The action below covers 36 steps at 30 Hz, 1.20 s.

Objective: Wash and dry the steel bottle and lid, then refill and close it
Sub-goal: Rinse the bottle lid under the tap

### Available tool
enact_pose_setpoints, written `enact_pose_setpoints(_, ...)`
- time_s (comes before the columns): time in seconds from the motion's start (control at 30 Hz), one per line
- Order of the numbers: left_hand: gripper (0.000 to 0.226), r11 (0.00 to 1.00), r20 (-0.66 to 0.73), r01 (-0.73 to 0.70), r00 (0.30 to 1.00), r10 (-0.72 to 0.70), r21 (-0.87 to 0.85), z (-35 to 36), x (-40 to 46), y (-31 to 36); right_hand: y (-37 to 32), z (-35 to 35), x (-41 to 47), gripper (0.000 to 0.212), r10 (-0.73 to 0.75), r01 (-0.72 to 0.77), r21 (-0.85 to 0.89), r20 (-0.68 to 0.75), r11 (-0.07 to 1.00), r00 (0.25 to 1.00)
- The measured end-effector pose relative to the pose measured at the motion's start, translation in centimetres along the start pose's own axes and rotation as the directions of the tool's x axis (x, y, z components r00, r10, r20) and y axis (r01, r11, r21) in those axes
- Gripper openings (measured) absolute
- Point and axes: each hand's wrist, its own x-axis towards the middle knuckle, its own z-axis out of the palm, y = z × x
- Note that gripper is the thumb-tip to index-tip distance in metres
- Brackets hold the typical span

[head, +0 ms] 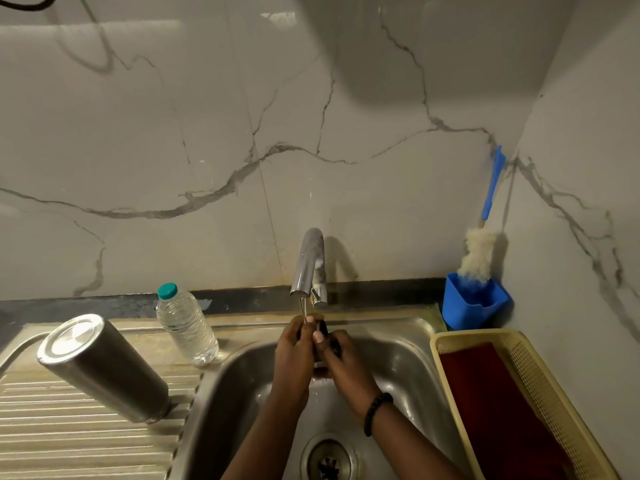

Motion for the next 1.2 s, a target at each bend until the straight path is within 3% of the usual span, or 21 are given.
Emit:
enact_pose_setpoints(0.17,0.027,0.998,-0.024,-0.034,0.999,0.033,-0.043,0.2,-0.4,0.3,-1.4,1.2,0.5,0.036,0.036,-0.028,0.106,-0.075,0.994,0.997)
enact_pose_setpoints(0.23,0.027,0.999,-0.051,-0.051,0.997,0.051,-0.005,0.4,-0.4,0.1,-1.7,1.8,0.8,0.022,0.019,-0.018,0.007,-0.099,1.0,0.995)
enact_pose_setpoints(0.33,0.024,0.99,-0.058,-0.089,0.994,0.095,0.109,0.4,0.1,0.8,-0.8,1.8,0.9,0.016,-0.129,0.117,-0.122,-0.092,0.986,0.987)
enact_pose_setpoints(0.37,0.023,0.99,-0.049,-0.055,0.997,0.061,0.131,0.3,0.4,1.1,-0.6,1.6,0.7,0.019,-0.167,0.157,-0.131,-0.065,0.979,0.984)
enact_pose_setpoints(0.43,0.032,0.982,-0.004,0.136,0.991,-0.137,0.131,-0.2,1.3,1.4,0.1,1.1,0.4,0.03,-0.271,0.267,-0.152,-0.011,0.952,0.962)
enact_pose_setpoints(0.5,0.048,0.935,0.082,0.335,0.935,-0.345,0.12,-0.7,1.7,1.6,0.5,0.8,0.3,0.044,-0.366,0.353,-0.261,0.001,0.898,0.931)
enact_pose_setpoints(0.53,0.054,0.92,0.117,0.366,0.916,-0.383,0.14,-1.0,1.6,1.6,0.5,0.7,0.4,0.049,-0.391,0.376,-0.287,0.008,0.881,0.921)
enact_pose_setpoints(0.6,0.058,0.937,0.137,0.313,0.932,-0.334,0.158,-0.9,1.4,1.6,0.3,0.5,0.4,0.049,-0.334,0.328,-0.162,-0.009,0.931,0.943)
enact_pose_setpoints(0.67,0.046,0.973,0.083,0.195,0.975,-0.206,0.12,-0.6,1.0,1.3,-0.1,0.3,0.6,0.032,-0.193,0.195,0.067,-0.027,0.979,0.981)
enact_pose_setpoints(0.7,0.037,0.985,0.052,0.132,0.989,-0.138,0.111,-0.4,0.7,1.3,-0.4,0.2,0.7,0.034,-0.102,0.106,0.128,-0.038,0.986,0.994)
enact_pose_setpoints(0.77,0.022,0.993,0.029,0.057,0.998,-0.06,0.108,0.1,0.1,1.2,-1.3,0.3,0.6,0.05,0.109,-0.104,0.1,-0.04,0.99,0.993)
enact_pose_setpoints(0.83,0.018,0.996,0.035,0.041,0.998,-0.044,0.074,0.5,-0.3,0.9,-1.7,0.4,0.3,0.054,0.226,-0.224,0.069,-0.021,0.972,0.974)
enact_pose_setpoints(0.97,0.022,0.994,-0.033,0.101,0.994,-0.1,0.033,0.1,0.0,0.6,-1.3,0.3,0.0,0.032,0.162,-0.164,0.064,0.035,0.984,0.986)
enact_pose_setpoints(1.03,0.029,0.985,0.023,0.168,0.986,-0.167,-0.048,-0.7,0.6,0.5,-1.2,0.1,-0.2,0.025,0.16,-0.173,0.214,0.075,0.961,0.984)
enact_pose_setpoints(1.13,0.039,0.966,0.118,0.202,0.976,-0.184,-0.163,-1.7,0.6,0.8,-1.5,0.0,-0.3,0.047,0.257,-0.274,0.39,0.098,0.879,0.962)
enact_pose_setpoints(1.2,0.036,0.978,0.117,0.138,0.986,-0.12,-0.16,-2.1,0.1,0.7,-1.5,0.0,0.0,0.057,0.286,-0.316,0.428,0.133,0.847,0.949)
